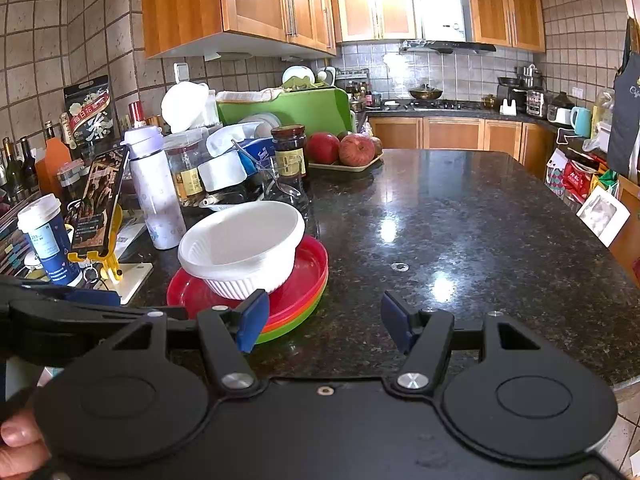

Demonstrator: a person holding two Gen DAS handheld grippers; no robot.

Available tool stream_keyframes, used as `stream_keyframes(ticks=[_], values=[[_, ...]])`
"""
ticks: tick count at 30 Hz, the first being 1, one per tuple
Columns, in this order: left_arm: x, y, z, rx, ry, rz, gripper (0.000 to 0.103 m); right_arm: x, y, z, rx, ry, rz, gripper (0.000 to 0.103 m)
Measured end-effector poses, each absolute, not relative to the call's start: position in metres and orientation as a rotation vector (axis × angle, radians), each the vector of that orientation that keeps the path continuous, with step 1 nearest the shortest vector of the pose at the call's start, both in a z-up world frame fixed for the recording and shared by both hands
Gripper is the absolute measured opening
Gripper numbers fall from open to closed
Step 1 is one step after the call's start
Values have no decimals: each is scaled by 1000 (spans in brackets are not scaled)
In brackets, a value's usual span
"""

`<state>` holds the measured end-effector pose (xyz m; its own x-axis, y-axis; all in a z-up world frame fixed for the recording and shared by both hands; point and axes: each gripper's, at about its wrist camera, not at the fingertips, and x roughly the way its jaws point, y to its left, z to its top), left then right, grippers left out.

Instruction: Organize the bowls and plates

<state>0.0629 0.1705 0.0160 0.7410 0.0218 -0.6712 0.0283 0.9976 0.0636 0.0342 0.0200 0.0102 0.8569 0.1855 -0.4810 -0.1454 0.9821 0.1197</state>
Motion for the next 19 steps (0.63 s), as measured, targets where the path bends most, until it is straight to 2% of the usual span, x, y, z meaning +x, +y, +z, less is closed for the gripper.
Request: stream_keyframes(ticks=[19], values=[[70, 177, 14, 66, 754, 4, 69, 43, 25, 8, 80, 532, 183, 65]])
